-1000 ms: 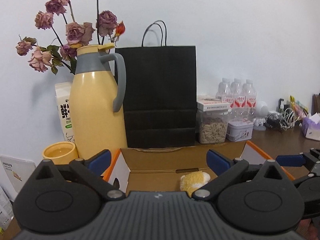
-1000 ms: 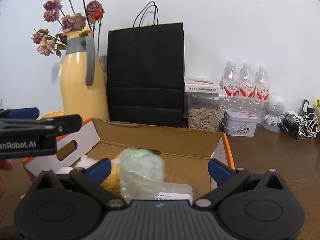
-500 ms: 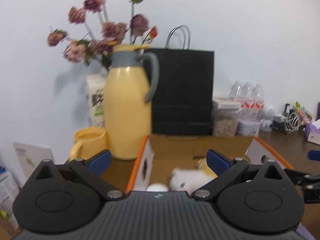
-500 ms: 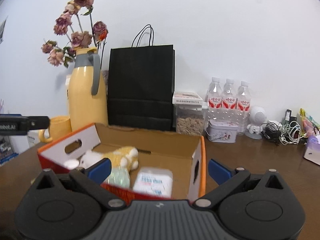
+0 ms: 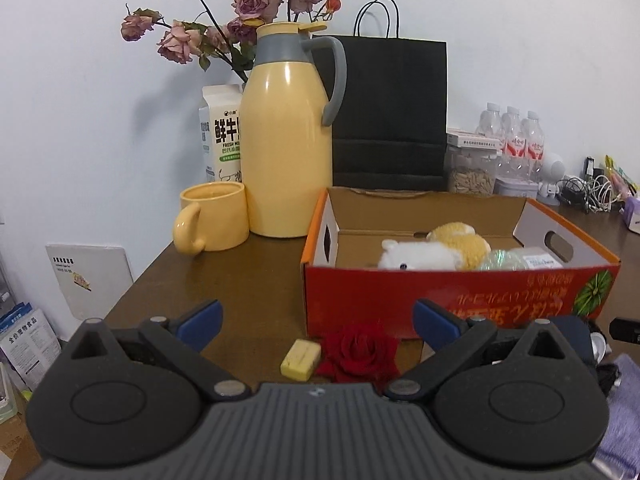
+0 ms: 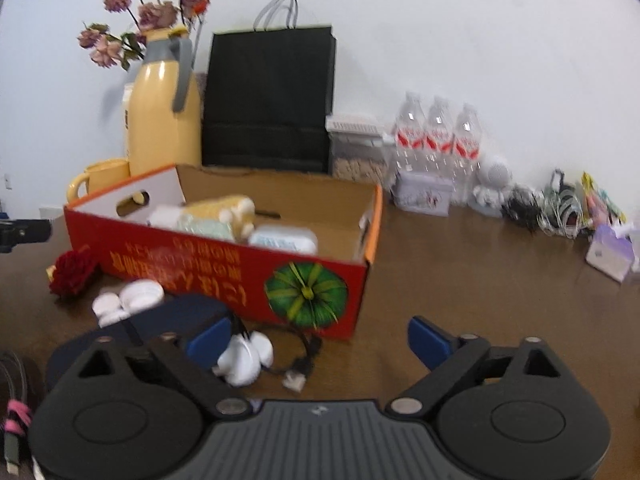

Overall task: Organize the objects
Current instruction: 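Grasp the red rose with the left gripper while the right gripper grasps a black cable plug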

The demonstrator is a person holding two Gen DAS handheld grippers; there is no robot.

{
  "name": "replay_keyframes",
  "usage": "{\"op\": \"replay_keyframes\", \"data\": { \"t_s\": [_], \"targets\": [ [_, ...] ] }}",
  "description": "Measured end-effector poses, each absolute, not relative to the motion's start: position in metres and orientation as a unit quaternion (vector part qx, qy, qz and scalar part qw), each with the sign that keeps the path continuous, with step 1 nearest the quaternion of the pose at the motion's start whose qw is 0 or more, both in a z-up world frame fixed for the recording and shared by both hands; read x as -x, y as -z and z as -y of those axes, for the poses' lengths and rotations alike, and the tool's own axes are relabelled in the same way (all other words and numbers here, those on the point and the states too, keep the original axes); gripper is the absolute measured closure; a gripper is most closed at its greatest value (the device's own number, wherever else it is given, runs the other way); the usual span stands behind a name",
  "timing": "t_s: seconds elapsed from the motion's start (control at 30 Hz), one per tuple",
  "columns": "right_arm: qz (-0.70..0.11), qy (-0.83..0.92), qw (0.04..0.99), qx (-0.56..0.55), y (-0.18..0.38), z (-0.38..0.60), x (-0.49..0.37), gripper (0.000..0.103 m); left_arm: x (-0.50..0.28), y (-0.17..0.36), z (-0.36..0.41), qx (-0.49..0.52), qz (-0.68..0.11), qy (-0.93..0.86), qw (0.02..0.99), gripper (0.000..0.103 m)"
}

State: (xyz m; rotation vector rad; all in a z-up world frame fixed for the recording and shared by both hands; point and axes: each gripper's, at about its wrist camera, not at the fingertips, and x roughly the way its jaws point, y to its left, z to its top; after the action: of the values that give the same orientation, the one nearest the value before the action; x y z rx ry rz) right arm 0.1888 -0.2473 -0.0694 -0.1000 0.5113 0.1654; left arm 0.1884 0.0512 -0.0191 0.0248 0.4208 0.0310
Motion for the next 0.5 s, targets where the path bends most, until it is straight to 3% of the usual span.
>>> {"op": "replay_keyframes", "data": {
  "t_s": [0.17, 0.3, 0.43, 0.5],
  "targets": [
    [-0.280, -0.081, 0.956, 0.031, 0.079, 0.254, -0.193, 0.034, -0.185, 0.024, -0.055, -0.001, -0.212, -0.018, 0.977, 0.000],
    [-0.284, -0.082, 0.955, 0.023, 0.083, 0.254, -0.196, 0.041, -0.187, 0.026, -0.057, 0.004, -0.215, -0.025, 0.976, 0.000],
    [-0.292, -0.078, 0.953, 0.017, 0.085, 0.254, -0.205, 0.056, -0.188, 0.029, -0.056, 0.003, -0.222, -0.024, 0.975, 0.000],
    [-0.303, -0.085, 0.949, 0.010, 0.087, 0.253, -0.211, 0.057, -0.188, 0.030, -0.056, 0.004, -0.222, -0.024, 0.975, 0.000]
  ]
}}
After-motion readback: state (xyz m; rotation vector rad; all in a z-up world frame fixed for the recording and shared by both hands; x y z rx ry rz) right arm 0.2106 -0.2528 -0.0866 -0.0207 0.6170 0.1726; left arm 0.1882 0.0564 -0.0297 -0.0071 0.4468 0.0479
